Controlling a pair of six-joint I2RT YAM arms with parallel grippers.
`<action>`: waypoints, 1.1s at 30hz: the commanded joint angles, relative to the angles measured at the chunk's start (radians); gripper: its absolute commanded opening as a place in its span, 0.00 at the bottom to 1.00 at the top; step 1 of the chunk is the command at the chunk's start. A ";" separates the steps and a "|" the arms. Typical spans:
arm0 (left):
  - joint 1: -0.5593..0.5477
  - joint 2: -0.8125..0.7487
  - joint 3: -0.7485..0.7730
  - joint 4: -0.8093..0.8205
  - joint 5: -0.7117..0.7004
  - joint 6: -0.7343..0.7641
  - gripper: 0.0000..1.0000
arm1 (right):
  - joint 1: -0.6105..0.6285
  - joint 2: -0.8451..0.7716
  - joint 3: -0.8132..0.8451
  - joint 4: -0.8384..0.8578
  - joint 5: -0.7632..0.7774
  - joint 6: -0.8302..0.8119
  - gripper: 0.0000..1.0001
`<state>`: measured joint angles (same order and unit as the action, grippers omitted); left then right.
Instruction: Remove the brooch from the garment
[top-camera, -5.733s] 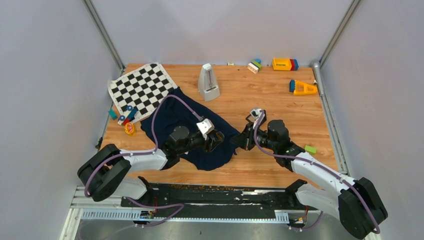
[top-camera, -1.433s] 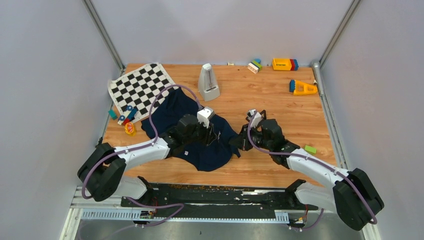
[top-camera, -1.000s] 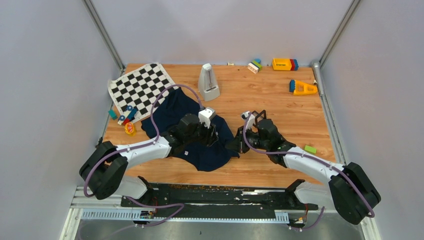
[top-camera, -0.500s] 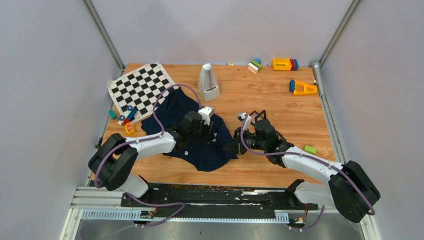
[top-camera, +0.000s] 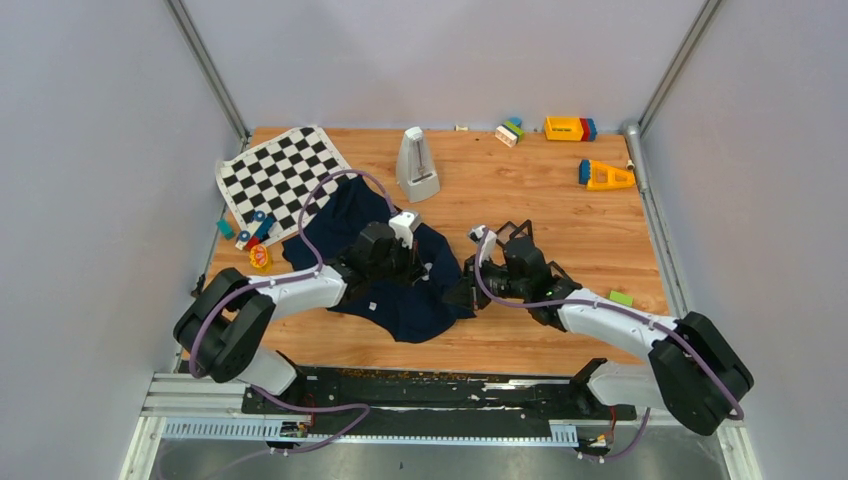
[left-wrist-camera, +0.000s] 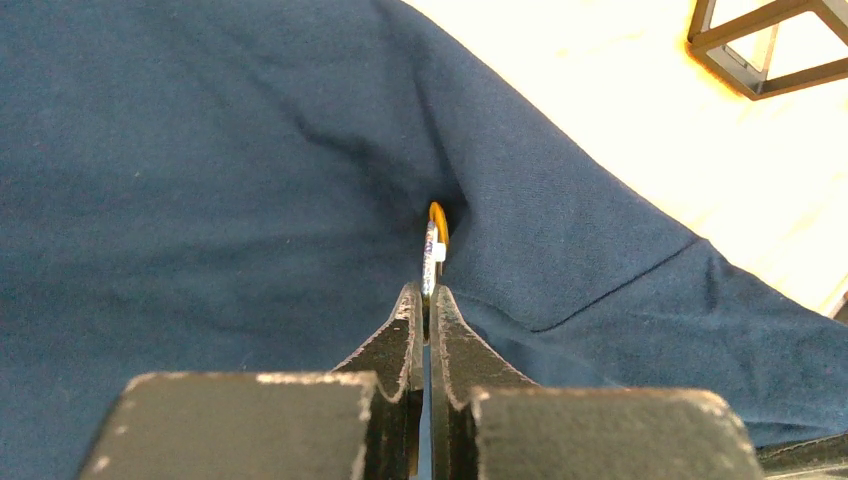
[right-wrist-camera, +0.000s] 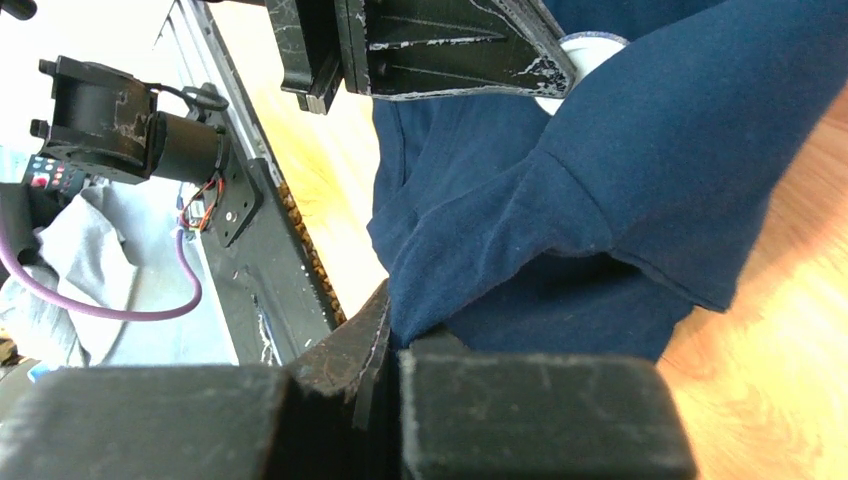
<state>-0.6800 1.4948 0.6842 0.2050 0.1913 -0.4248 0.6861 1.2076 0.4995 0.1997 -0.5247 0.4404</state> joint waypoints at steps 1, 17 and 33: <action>0.005 -0.091 -0.063 0.133 -0.074 -0.026 0.00 | 0.038 0.055 0.073 0.035 -0.086 -0.031 0.00; 0.004 -0.521 -0.336 0.366 -0.289 -0.004 0.00 | 0.075 0.097 0.121 0.009 -0.055 -0.030 0.24; 0.007 -0.602 -0.389 0.532 -0.029 -0.040 0.00 | 0.002 0.014 0.179 0.138 0.115 0.143 0.85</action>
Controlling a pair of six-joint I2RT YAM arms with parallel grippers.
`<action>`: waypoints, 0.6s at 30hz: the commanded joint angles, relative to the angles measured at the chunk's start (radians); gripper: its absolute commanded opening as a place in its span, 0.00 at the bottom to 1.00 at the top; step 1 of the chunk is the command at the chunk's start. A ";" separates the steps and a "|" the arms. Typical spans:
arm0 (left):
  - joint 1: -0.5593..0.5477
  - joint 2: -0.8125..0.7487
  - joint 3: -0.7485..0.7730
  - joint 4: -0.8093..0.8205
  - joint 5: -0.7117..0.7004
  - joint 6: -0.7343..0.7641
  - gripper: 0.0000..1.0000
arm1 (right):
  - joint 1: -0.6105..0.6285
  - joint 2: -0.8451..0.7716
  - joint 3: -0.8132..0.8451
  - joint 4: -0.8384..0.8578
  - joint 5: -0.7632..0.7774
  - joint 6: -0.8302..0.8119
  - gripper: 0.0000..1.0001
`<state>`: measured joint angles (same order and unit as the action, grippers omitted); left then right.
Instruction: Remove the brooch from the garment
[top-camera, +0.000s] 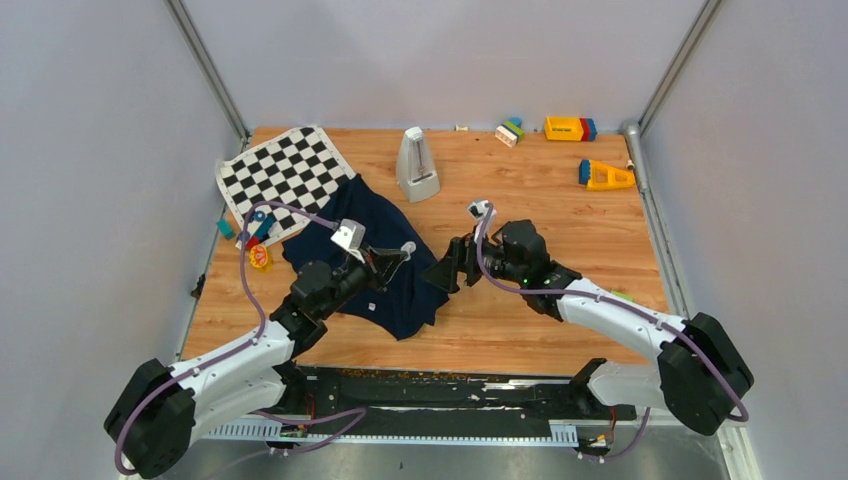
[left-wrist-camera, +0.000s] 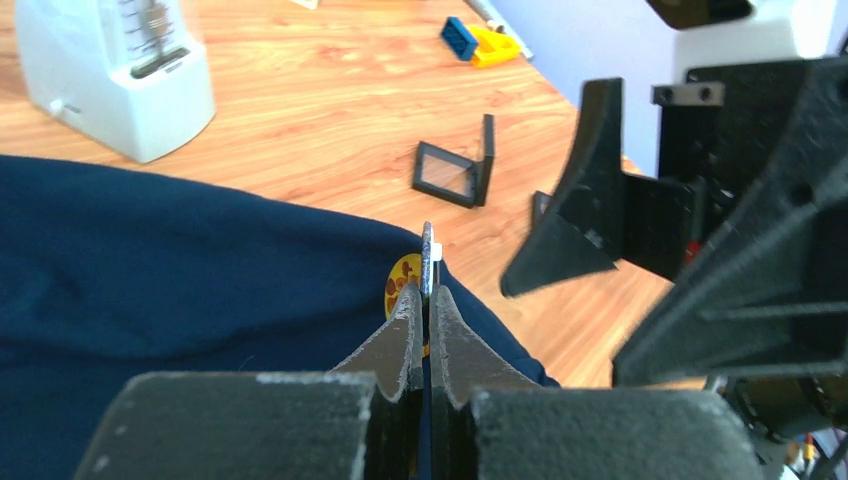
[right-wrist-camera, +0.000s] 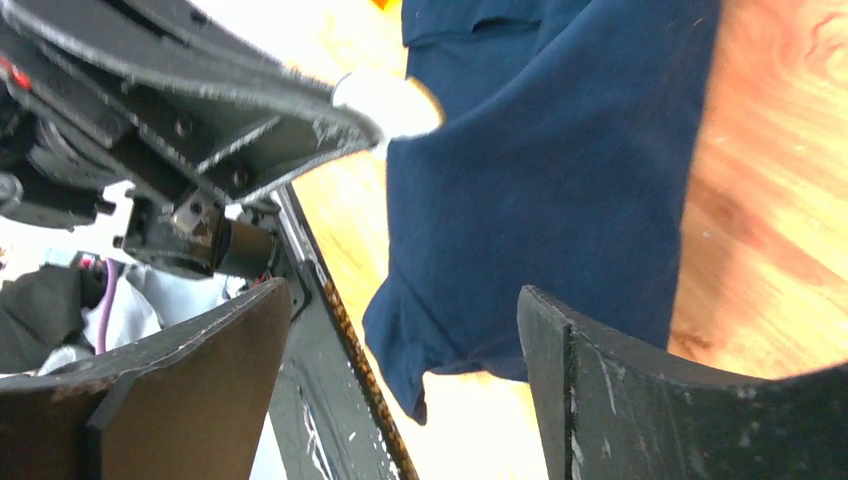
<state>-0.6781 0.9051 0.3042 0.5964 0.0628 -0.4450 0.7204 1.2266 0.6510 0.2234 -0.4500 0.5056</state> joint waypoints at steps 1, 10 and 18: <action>0.005 -0.010 -0.020 0.174 0.106 -0.033 0.00 | -0.046 -0.012 0.003 0.168 0.034 0.094 0.85; 0.005 0.086 -0.059 0.431 0.259 -0.104 0.00 | -0.125 0.030 -0.123 0.539 -0.199 0.169 0.81; 0.005 0.152 -0.025 0.496 0.413 -0.118 0.00 | -0.130 0.082 -0.139 0.639 -0.288 0.200 0.61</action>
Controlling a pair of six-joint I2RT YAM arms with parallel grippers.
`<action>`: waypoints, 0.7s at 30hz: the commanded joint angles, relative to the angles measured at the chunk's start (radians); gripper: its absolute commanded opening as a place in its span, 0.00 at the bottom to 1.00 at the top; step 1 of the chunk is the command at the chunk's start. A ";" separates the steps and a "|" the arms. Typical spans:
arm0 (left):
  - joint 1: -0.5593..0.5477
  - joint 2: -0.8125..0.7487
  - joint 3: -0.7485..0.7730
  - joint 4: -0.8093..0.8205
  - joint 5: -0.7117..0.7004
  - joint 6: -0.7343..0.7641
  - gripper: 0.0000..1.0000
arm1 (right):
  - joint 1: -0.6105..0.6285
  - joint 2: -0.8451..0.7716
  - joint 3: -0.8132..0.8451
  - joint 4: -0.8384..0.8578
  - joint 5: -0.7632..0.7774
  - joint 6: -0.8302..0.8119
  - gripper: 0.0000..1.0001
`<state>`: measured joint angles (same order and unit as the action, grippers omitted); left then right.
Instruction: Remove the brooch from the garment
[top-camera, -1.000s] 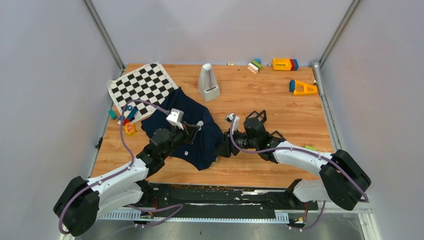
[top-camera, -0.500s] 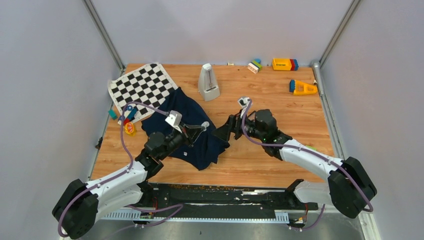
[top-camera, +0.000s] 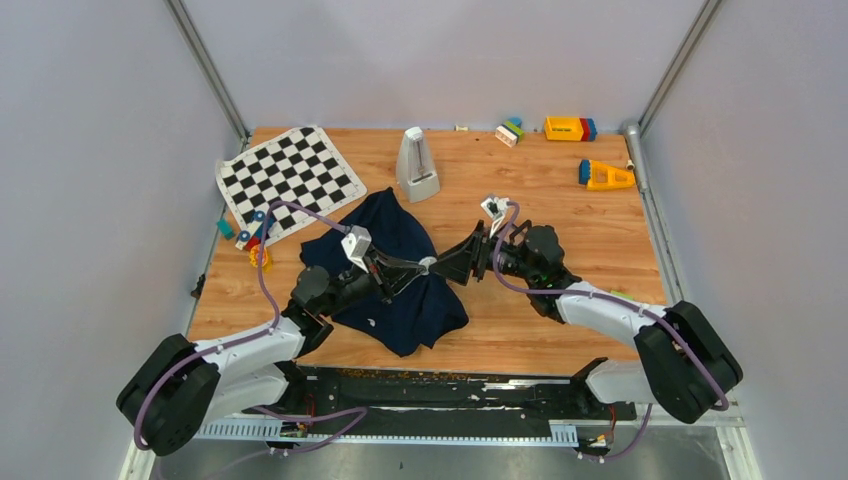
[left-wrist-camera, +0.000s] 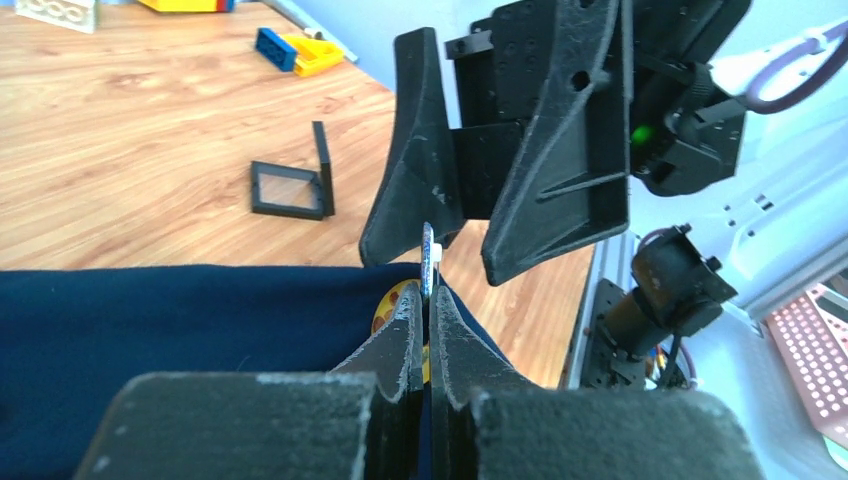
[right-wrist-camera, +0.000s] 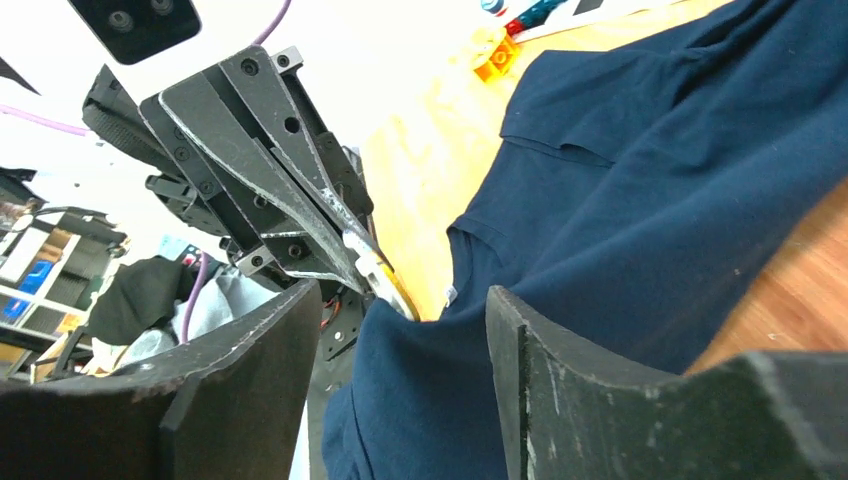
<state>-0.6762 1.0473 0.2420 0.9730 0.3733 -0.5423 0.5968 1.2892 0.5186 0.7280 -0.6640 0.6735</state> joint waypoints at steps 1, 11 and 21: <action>0.003 0.012 0.035 0.122 0.102 -0.022 0.00 | -0.007 0.023 -0.013 0.152 -0.084 0.039 0.59; 0.003 -0.019 0.030 0.081 0.079 0.000 0.00 | -0.026 0.037 -0.051 0.265 -0.150 0.086 0.48; 0.002 -0.037 0.025 0.097 0.107 0.012 0.00 | -0.026 0.101 -0.027 0.272 -0.180 0.105 0.40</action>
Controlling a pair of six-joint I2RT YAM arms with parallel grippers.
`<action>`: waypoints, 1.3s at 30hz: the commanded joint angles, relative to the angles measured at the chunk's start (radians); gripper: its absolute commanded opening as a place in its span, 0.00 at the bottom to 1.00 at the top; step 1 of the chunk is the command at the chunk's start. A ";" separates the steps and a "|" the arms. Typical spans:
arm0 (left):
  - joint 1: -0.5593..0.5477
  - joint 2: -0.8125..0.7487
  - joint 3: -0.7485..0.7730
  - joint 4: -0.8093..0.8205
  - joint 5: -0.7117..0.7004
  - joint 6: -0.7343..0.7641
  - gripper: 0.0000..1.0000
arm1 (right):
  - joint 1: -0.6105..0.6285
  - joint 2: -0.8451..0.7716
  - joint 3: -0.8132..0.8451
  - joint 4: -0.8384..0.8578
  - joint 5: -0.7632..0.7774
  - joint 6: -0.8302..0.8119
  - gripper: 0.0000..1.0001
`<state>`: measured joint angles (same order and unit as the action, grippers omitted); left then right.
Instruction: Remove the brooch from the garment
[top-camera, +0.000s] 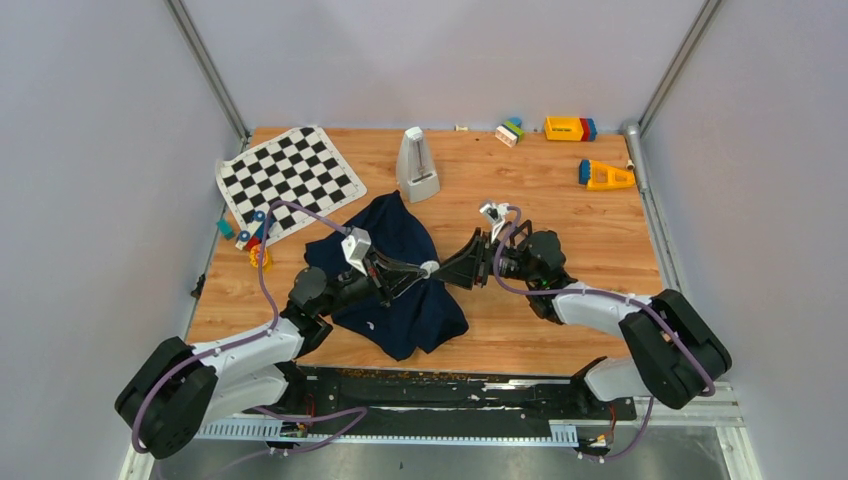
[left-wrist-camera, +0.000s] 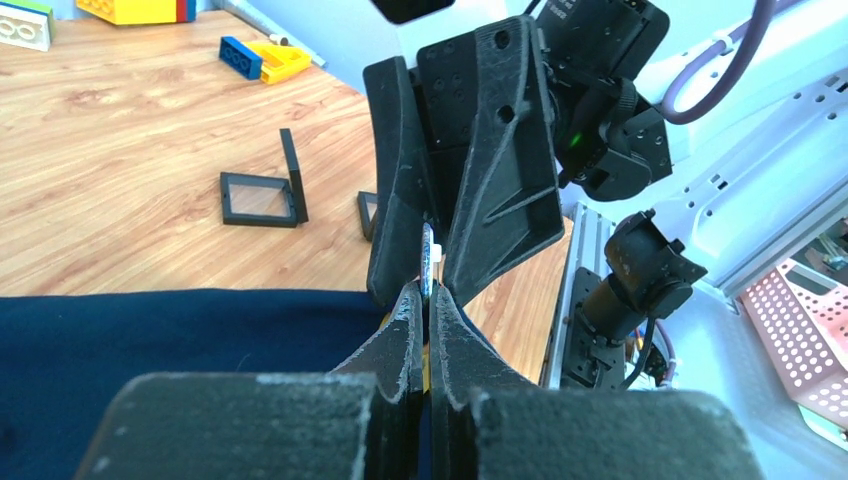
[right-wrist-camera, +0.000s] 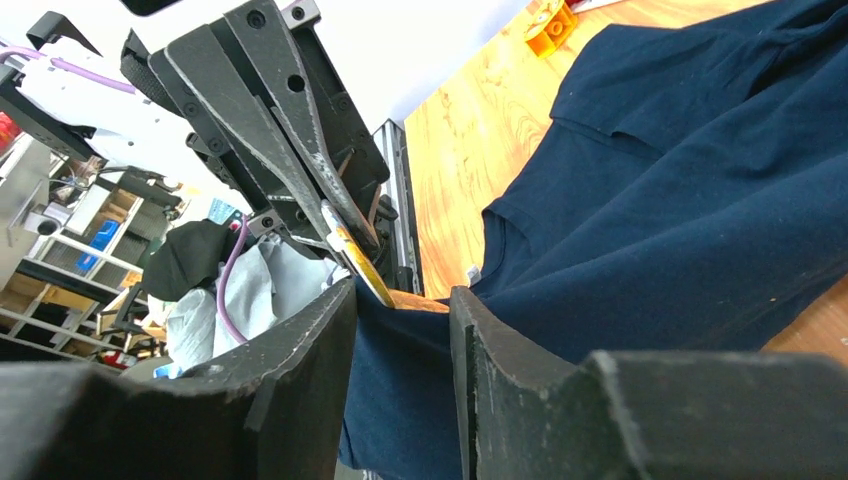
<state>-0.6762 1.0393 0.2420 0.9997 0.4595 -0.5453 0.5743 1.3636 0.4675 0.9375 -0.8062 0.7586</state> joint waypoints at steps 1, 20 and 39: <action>0.002 -0.030 0.025 0.070 0.025 0.018 0.00 | -0.004 0.033 0.028 0.066 -0.042 0.024 0.39; 0.001 -0.025 0.034 0.057 0.083 0.086 0.00 | -0.003 0.058 0.058 0.038 -0.034 0.055 0.30; -0.046 0.033 0.070 0.025 0.104 0.145 0.00 | -0.004 0.068 0.124 -0.150 0.035 0.042 0.21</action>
<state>-0.6796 1.0752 0.2581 0.9756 0.4843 -0.4191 0.5690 1.4216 0.5388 0.8154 -0.8463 0.8108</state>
